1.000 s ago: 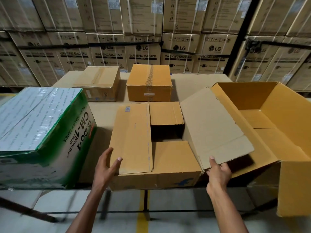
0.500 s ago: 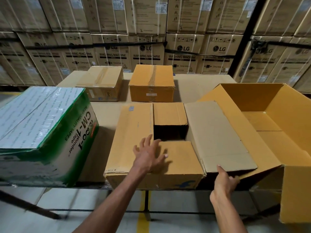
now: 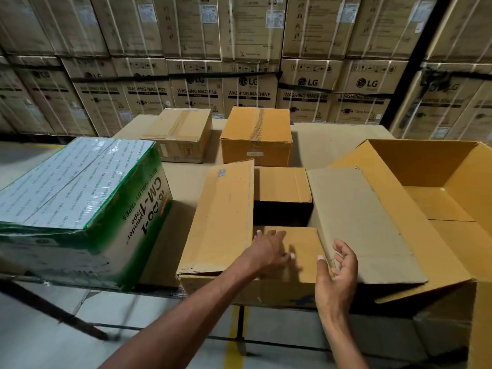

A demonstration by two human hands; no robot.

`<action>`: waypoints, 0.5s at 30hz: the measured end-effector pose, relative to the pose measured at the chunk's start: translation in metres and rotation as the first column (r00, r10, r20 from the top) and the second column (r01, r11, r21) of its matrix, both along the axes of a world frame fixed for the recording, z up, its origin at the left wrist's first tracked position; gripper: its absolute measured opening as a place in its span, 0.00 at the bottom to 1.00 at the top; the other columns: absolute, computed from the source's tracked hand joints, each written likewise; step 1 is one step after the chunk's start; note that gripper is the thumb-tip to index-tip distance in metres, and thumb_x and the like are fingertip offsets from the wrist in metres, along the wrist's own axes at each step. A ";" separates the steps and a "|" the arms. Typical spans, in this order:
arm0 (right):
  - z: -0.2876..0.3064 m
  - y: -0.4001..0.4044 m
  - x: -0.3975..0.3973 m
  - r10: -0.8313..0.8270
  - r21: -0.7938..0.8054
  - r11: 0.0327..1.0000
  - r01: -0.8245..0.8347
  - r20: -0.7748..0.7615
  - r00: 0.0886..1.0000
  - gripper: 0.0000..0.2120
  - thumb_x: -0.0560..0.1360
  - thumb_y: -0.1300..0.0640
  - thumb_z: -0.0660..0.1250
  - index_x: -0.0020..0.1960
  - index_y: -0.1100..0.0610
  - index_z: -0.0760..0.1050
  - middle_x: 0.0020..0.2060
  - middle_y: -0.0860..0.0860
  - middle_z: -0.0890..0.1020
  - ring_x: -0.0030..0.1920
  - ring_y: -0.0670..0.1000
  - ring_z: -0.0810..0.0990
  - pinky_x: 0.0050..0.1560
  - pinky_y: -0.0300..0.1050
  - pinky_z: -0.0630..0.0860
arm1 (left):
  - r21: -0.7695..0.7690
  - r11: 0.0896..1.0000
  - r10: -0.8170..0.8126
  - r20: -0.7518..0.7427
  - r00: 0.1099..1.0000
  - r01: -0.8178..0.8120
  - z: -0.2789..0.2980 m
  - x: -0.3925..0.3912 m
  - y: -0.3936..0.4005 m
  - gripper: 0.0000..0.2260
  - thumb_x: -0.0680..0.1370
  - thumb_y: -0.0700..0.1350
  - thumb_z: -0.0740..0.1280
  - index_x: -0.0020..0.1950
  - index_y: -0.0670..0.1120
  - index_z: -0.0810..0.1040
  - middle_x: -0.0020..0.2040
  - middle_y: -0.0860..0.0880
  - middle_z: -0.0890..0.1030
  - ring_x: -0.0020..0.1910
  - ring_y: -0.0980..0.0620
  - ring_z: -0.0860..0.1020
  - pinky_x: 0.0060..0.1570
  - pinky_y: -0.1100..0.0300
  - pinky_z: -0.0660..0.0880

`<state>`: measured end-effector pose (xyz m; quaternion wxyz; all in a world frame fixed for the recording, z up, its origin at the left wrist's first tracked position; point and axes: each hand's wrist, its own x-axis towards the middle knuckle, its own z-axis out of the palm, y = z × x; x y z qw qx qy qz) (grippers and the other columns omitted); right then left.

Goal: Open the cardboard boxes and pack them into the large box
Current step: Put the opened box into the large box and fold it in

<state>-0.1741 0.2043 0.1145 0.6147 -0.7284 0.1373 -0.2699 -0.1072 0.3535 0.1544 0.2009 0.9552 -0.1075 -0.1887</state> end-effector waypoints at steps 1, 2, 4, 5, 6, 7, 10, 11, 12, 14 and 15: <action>-0.001 0.001 0.002 0.007 -0.001 1.000 -0.007 0.000 1.000 0.22 0.78 0.68 0.68 0.69 0.56 0.72 0.67 0.52 0.76 0.65 0.54 0.75 0.61 0.43 0.74 | 0.083 0.996 -0.015 0.039 0.999 0.012 0.007 -0.003 0.000 0.34 0.82 0.58 0.63 0.82 0.47 0.54 0.81 0.40 0.57 0.80 0.33 0.53 0.78 0.39 0.48; -0.002 0.002 0.003 0.012 -0.007 1.000 -0.012 -0.003 1.000 0.21 0.78 0.68 0.68 0.69 0.56 0.72 0.66 0.51 0.77 0.64 0.54 0.76 0.58 0.40 0.73 | 0.131 0.991 -0.015 0.093 0.996 0.003 0.015 -0.005 0.002 0.35 0.81 0.60 0.62 0.83 0.49 0.53 0.82 0.42 0.54 0.80 0.33 0.49 0.78 0.37 0.42; -0.005 0.003 0.006 0.028 -0.003 1.000 -0.028 -0.017 0.999 0.22 0.78 0.68 0.68 0.69 0.54 0.72 0.64 0.50 0.77 0.63 0.53 0.76 0.58 0.44 0.72 | 0.151 0.987 0.024 0.220 0.975 -0.059 0.032 -0.006 0.016 0.35 0.80 0.65 0.60 0.82 0.52 0.53 0.83 0.45 0.54 0.81 0.35 0.47 0.75 0.35 0.37; -0.007 0.003 0.007 0.038 0.002 0.999 -0.038 -0.024 0.999 0.22 0.78 0.67 0.68 0.69 0.53 0.72 0.63 0.49 0.77 0.63 0.53 0.76 0.59 0.48 0.73 | 0.153 0.983 0.057 0.264 0.963 -0.100 0.041 -0.005 0.026 0.35 0.79 0.66 0.59 0.82 0.53 0.53 0.83 0.46 0.54 0.81 0.36 0.47 0.75 0.34 0.38; -0.008 0.004 0.008 0.046 0.005 0.999 -0.046 -0.030 0.998 0.22 0.78 0.67 0.68 0.69 0.53 0.72 0.63 0.48 0.77 0.62 0.52 0.76 0.60 0.50 0.73 | 0.152 0.979 0.090 0.288 0.953 -0.139 0.048 -0.004 0.039 0.36 0.79 0.67 0.59 0.82 0.53 0.54 0.83 0.47 0.55 0.81 0.37 0.48 0.75 0.33 0.39; -0.008 0.005 0.009 0.053 0.009 0.999 -0.053 -0.034 0.998 0.22 0.78 0.67 0.68 0.69 0.52 0.72 0.63 0.48 0.77 0.62 0.52 0.76 0.61 0.51 0.73 | 0.147 0.974 0.125 0.297 0.947 -0.175 0.056 -0.003 0.053 0.36 0.79 0.67 0.59 0.82 0.53 0.54 0.82 0.47 0.56 0.81 0.38 0.49 0.75 0.33 0.40; -0.009 0.006 0.013 0.068 0.017 0.998 -0.067 -0.043 0.997 0.21 0.78 0.67 0.68 0.68 0.51 0.72 0.65 0.50 0.78 0.63 0.52 0.76 0.62 0.50 0.73 | 0.105 0.954 0.240 0.296 0.924 -0.281 0.068 -0.004 0.097 0.35 0.79 0.67 0.60 0.81 0.52 0.57 0.81 0.47 0.59 0.81 0.40 0.51 0.75 0.33 0.44; -0.010 0.006 0.014 0.074 0.018 0.997 -0.073 -0.045 0.996 0.21 0.78 0.66 0.68 0.68 0.51 0.72 0.65 0.50 0.78 0.63 0.52 0.76 0.62 0.50 0.73 | 0.098 0.943 0.279 0.295 0.914 -0.319 0.067 -0.005 0.112 0.35 0.78 0.67 0.60 0.81 0.53 0.58 0.81 0.47 0.60 0.81 0.40 0.52 0.75 0.32 0.45; -0.010 0.007 0.016 0.077 0.017 0.997 -0.077 -0.046 0.996 0.21 0.78 0.66 0.68 0.68 0.51 0.72 0.65 0.50 0.78 0.62 0.52 0.76 0.63 0.51 0.74 | 0.103 0.929 0.313 0.296 0.903 -0.356 0.065 -0.007 0.125 0.35 0.78 0.68 0.60 0.81 0.53 0.59 0.80 0.47 0.61 0.81 0.41 0.54 0.75 0.32 0.46; -0.013 0.007 0.019 0.085 0.009 0.996 -0.085 -0.054 0.995 0.20 0.78 0.66 0.68 0.67 0.51 0.72 0.63 0.50 0.78 0.62 0.51 0.77 0.64 0.52 0.74 | 0.122 0.898 0.372 0.303 0.878 -0.423 0.054 -0.010 0.148 0.35 0.77 0.69 0.60 0.80 0.53 0.61 0.79 0.47 0.63 0.80 0.42 0.56 0.75 0.32 0.46; -0.014 0.007 0.021 0.094 0.002 0.996 -0.094 -0.063 0.994 0.20 0.78 0.65 0.68 0.67 0.51 0.72 0.63 0.50 0.78 0.61 0.51 0.77 0.63 0.52 0.74 | 0.125 0.883 0.399 0.306 0.864 -0.452 0.047 -0.013 0.157 0.35 0.77 0.70 0.59 0.79 0.53 0.62 0.79 0.47 0.64 0.80 0.42 0.57 0.75 0.31 0.46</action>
